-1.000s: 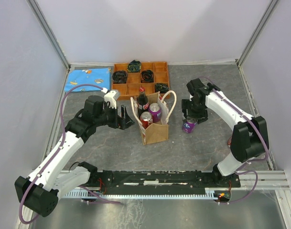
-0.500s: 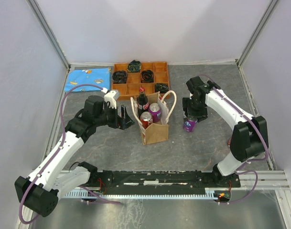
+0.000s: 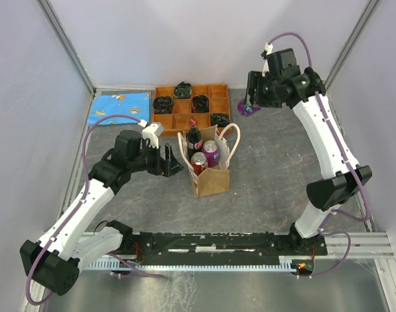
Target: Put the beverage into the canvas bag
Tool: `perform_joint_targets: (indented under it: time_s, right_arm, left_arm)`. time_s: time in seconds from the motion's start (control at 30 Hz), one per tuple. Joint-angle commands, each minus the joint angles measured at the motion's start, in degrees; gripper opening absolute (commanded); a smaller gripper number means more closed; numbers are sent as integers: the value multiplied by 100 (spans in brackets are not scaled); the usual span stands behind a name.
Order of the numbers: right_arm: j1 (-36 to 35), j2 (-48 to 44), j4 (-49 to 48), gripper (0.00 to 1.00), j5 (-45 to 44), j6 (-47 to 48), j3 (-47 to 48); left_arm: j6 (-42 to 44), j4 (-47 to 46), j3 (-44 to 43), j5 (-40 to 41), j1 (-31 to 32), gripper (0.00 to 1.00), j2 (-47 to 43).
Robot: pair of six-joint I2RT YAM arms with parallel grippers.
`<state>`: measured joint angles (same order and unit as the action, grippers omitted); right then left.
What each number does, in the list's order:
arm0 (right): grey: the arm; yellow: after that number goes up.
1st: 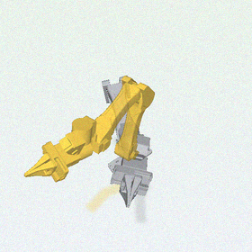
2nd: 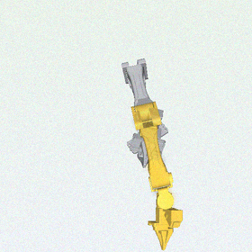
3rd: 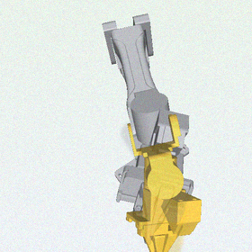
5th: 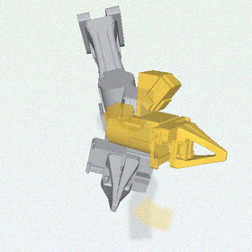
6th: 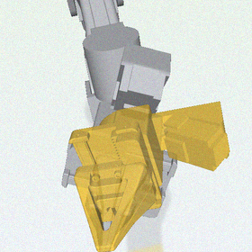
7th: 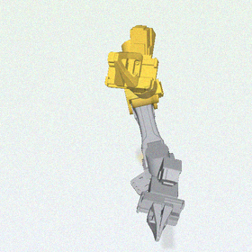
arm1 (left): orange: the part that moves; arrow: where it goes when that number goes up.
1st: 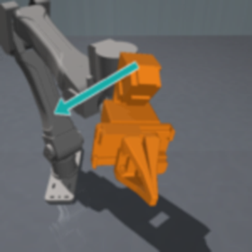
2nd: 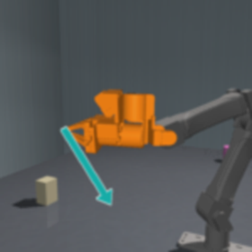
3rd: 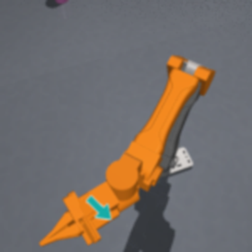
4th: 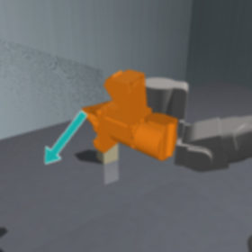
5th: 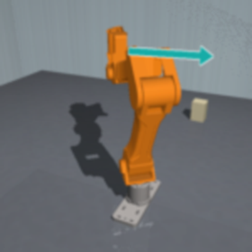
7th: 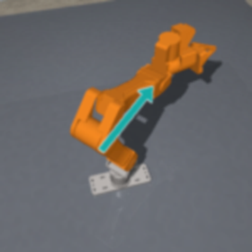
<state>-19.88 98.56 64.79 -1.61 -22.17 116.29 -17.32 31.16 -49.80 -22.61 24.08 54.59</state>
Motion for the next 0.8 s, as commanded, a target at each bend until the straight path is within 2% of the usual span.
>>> perform_joint_targets:
  time_s: [0.0, 0.1, 0.23, 0.43, 0.6, 0.77]
  right_arm:
    - [-85, 18, -726, 0, 689, -89, 839]
    - [-396, 162, -592, 0, 783, -7, 1358]
    - [-1037, 145, -287, 0, 635, 60, 1349]
    - [-1808, -140, 24, 0, 132, 37, 462]
    - [-2036, -530, 39, 0, 60, -70, -587]
    - [-2122, -654, -101, 0, -11, -76, -1255]
  left_arm:
    - [151, -181, -9, -59, -38, 85, -80]
    - [159, -187, 12, -51, -42, 85, -81]
    - [150, -187, 30, -62, -36, 85, -72]
    - [150, -187, 14, -50, -41, 85, -34]
    - [152, -187, 32, -49, -40, 85, -12]
    - [126, -250, 33, -76, -43, 85, 46]
